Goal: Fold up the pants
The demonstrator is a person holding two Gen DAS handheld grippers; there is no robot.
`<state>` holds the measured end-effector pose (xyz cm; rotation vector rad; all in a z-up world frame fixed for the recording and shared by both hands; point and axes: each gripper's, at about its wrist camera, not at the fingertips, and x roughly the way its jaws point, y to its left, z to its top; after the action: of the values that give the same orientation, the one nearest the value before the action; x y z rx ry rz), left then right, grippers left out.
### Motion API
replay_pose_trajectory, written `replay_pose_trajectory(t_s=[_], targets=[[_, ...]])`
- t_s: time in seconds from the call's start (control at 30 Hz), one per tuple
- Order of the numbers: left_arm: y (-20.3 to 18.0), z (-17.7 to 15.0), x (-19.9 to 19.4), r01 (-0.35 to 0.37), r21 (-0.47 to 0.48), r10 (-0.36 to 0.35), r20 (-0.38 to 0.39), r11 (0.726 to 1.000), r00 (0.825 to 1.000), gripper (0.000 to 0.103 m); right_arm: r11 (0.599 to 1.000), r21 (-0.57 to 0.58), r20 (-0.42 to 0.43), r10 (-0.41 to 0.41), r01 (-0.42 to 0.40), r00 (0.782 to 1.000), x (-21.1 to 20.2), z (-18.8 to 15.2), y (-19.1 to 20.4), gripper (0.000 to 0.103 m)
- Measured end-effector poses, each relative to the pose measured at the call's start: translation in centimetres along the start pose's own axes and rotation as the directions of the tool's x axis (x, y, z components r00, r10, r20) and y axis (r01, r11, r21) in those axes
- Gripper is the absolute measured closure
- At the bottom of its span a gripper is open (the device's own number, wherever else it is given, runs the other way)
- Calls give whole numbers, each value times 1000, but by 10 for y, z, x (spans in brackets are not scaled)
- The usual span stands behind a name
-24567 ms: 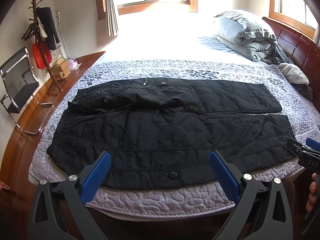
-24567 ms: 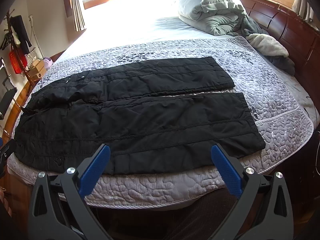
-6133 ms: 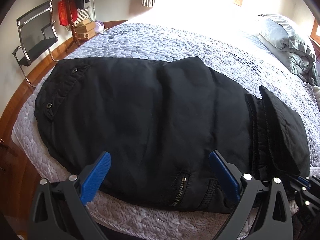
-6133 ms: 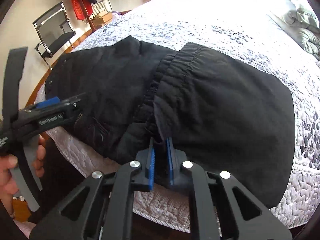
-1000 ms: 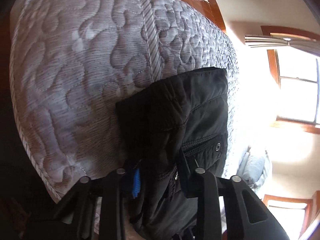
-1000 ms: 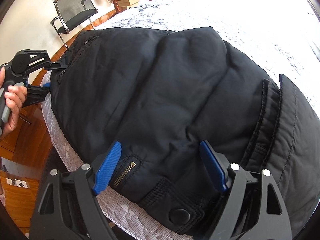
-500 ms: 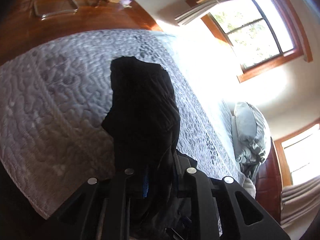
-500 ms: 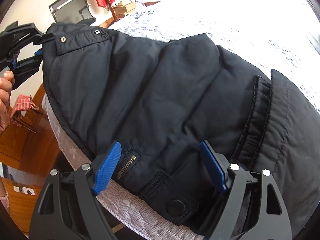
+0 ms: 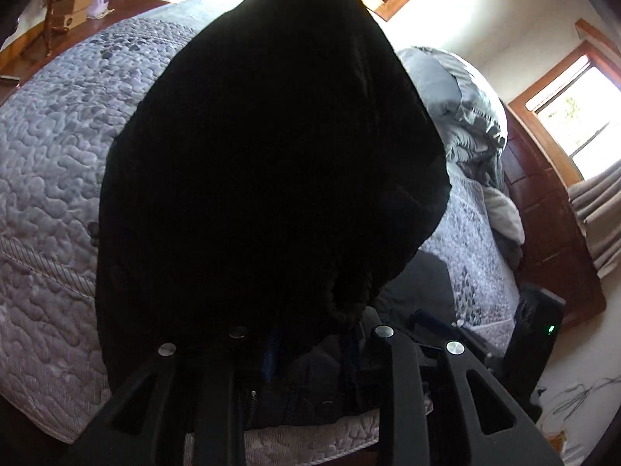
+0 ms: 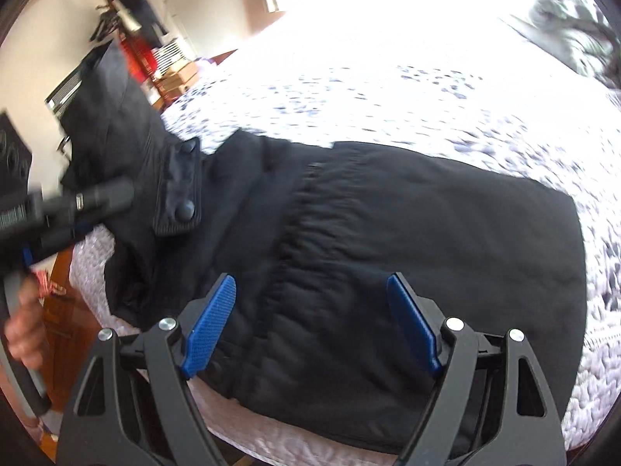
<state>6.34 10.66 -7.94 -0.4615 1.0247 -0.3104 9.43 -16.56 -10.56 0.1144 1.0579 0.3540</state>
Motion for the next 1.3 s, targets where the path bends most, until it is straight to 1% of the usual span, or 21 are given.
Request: replay_pose_trajectory(t_s=[0.07, 0.1, 0.13, 0.17, 0.27, 0.3, 0.37, 0.43, 0.47, 0.5, 0.57, 0.67, 0.77, 0.83, 0.93, 0.97, 1.03, 1.07, 1.1, 1.17, 1.3], targets=[[-9, -8, 14, -22, 55, 24, -42, 998, 999, 71, 998, 57, 15, 10, -11, 1000, -5, 0, -17, 23], [-14, -12, 22, -32, 85, 38, -67, 996, 997, 65, 996, 90, 23, 22, -24, 999, -8, 0, -25, 23], [-21, -16, 29, -40, 119, 51, -96, 992, 994, 62, 992, 117, 31, 37, -40, 999, -10, -1, -34, 23], [-28, -20, 36, -42, 154, 62, -126, 987, 990, 56, 988, 142, 41, 51, -56, 998, -12, -1, -41, 23], [-42, -27, 44, -16, 210, 53, -176, 978, 983, 47, 980, 182, 58, 70, -80, 996, -16, 2, -54, 20], [-44, -26, 41, -17, 208, 53, -170, 978, 984, 35, 978, 191, 61, 74, -85, 995, -16, 3, -57, 19], [-43, -26, 30, -60, 205, 85, -115, 977, 990, 22, 973, 203, 66, 95, -107, 993, -16, 2, -58, 17], [-42, -26, 15, -95, 199, 108, -55, 975, 993, 16, 971, 201, 66, 118, -129, 991, -14, 6, -52, 16], [-39, -22, 8, -126, 195, 133, -23, 973, 991, 9, 972, 194, 63, 123, -133, 990, -12, 9, -50, 16], [-36, -19, 3, -151, 191, 154, 2, 970, 988, 7, 973, 185, 60, 125, -134, 990, -9, 13, -45, 15], [-25, -16, -4, -221, 175, 216, 44, 959, 975, 7, 975, 167, 56, 141, -149, 988, -5, 19, -33, 14], [-3, -18, -10, -263, 107, 258, 52, 959, 965, 7, 975, 136, 61, 169, -176, 984, 0, 33, -17, 13], [16, -19, -16, -243, 29, 242, 39, 970, 969, 7, 984, 41, 39, 174, -175, 984, 1, 38, 5, 14], [25, -18, -20, -250, -9, 250, 49, 968, 967, 7, 983, -44, 2, 179, -179, 984, 2, 32, 22, 14], [40, -18, -27, -249, -45, 251, 52, 968, 967, 7, 985, -132, -36, 110, -114, 993, 9, 19, 35, 14], [41, -19, -28, -250, -50, 253, 51, 967, 966, 7, 983, -147, -42, 108, -113, 993, 11, 15, 37, 14], [46, -24, -28, -256, -55, 259, 47, 965, 965, 7, 975, -155, -68, 148, -157, 987, 12, 7, 42, 24], [48, -26, -28, -255, -54, 257, 44, 965, 965, 7, 970, -158, -83, 175, -187, 981, 13, 5, 44, 33], [47, -29, -28, -252, -51, 254, 40, 967, 966, 7, 965, -163, -93, 192, -205, 977, 13, 2, 48, 38], [43, -27, -25, -245, -49, 246, 34, 968, 969, 7, 961, -176, -110, 198, -215, 974, 18, -2, 54, 39], [43, -26, -27, -242, -55, 244, 37, 969, 969, 7, 958, -177, -141, 200, -224, 970, 31, 0, 58, 62]])
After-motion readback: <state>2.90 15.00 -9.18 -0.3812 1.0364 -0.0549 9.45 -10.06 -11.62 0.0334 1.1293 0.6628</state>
